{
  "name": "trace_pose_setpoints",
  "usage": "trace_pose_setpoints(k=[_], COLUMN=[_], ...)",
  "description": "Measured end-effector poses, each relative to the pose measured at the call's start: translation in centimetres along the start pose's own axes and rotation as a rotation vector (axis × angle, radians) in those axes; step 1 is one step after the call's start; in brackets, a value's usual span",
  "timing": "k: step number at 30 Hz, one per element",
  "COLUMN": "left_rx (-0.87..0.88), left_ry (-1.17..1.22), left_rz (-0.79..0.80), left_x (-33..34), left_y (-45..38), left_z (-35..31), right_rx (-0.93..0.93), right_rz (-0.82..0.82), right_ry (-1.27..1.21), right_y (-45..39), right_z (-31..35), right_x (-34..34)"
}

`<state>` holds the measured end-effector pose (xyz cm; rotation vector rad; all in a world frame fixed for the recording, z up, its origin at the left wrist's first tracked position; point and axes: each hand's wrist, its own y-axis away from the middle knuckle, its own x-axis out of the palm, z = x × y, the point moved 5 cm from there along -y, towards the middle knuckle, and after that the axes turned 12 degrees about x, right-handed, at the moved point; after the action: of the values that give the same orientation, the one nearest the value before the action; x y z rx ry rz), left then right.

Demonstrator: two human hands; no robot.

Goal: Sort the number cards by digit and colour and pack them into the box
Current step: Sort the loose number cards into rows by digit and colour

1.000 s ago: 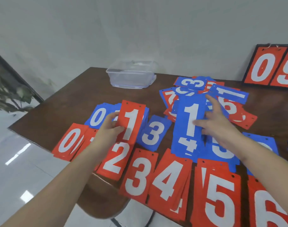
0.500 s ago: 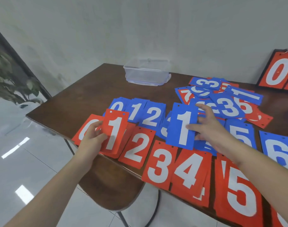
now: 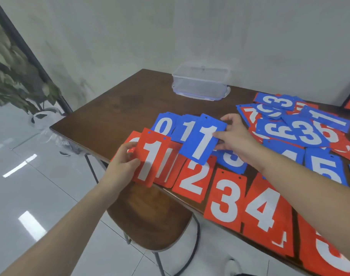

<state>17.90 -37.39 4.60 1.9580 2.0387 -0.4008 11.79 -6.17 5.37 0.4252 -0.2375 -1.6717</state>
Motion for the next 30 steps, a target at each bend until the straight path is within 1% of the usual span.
trace_pose_setpoints(k=[3,7,9,11,13,14,15,18,19,21,23,24,27,30], left_rx=[0.002,-0.005,-0.009,-0.022,-0.018,-0.012,-0.01,-0.006,0.02,0.136,0.271,0.305,0.357,0.441], left_ry=[-0.051,-0.165,-0.187,-0.196,-0.228,-0.251,-0.277,-0.412,-0.519,-0.837,-1.121,-1.179,-1.18,-1.114], left_rz=[0.014,0.057,0.081,0.103,0.133,0.155,0.178,0.243,0.269,0.283,0.228,0.212,0.234,0.277], left_x=[-0.1,0.5,0.9,1.5,2.1,2.4,2.6,3.3,3.6,3.8,3.8,3.9,4.5,6.3], left_y=[-0.6,-1.4,-2.0,-2.5,-2.9,-3.1,-3.2,-3.5,-3.6,-3.8,-4.0,-4.2,-5.0,-5.8], left_z=[0.3,0.3,0.2,0.1,0.0,-0.1,-0.2,-0.1,-0.2,-0.6,-1.3,-1.6,-2.5,-3.8], right_rx=[-0.017,-0.112,-0.171,-0.18,-0.201,-0.221,-0.237,-0.262,-0.268,-0.288,-0.312,-0.324,-0.348,-0.342], right_rz=[0.008,-0.016,-0.045,-0.083,-0.169,-0.214,-0.247,-0.27,-0.257,-0.231,-0.23,-0.236,-0.267,-0.295], right_ry=[0.095,0.272,0.425,0.601,0.828,0.915,0.952,0.92,0.894,0.833,0.777,0.758,0.73,0.667], right_y=[-3.3,-7.1,-8.9,-10.5,-11.5,-11.8,-11.9,-11.8,-11.7,-11.2,-10.4,-10.0,-8.5,-6.6], right_z=[1.9,3.8,4.3,4.1,3.5,3.3,3.1,3.2,3.1,3.1,3.1,3.0,2.7,1.7], right_x=[1.7,3.9,4.7,5.2,5.3,5.2,5.1,4.6,4.4,3.7,2.7,2.1,-0.2,-3.4])
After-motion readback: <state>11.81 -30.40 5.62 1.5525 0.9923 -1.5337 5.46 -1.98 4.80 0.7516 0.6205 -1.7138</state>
